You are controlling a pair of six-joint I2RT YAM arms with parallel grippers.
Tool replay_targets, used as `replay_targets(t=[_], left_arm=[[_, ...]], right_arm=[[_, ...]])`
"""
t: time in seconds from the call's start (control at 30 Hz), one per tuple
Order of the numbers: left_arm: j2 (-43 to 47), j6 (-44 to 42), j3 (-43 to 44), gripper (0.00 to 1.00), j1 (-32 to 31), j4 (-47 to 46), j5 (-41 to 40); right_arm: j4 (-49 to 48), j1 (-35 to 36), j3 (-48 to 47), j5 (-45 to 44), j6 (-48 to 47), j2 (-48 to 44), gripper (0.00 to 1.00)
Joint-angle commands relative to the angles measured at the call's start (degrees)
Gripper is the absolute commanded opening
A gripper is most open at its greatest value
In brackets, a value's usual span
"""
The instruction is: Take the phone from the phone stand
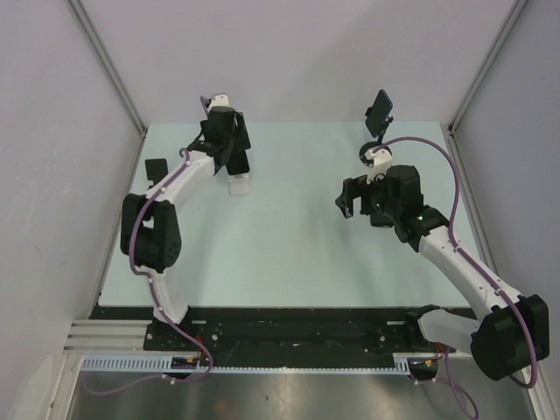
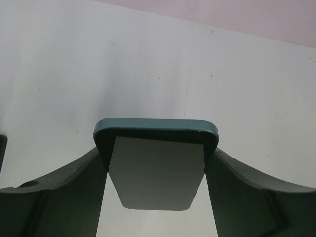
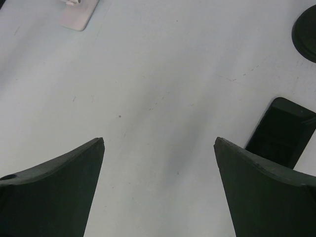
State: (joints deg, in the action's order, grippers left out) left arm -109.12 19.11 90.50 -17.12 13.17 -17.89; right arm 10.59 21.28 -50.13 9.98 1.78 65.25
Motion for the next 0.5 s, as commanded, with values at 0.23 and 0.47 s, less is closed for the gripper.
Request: replay_targets(t=[0.23,0.47], left_arm=[[16.21,11.38,-6.81,0.01,-0.63,-1.04,13.74],[23.68,18.41,-14.20,0.00,-1.59,-1.13,24.21]], right_arm=[[-8.91,3.58,-0.06,9.53,6.56,0.75,1.00],[-17.44,9.38,-0.14,11.99,9.99,5.05,0.94]])
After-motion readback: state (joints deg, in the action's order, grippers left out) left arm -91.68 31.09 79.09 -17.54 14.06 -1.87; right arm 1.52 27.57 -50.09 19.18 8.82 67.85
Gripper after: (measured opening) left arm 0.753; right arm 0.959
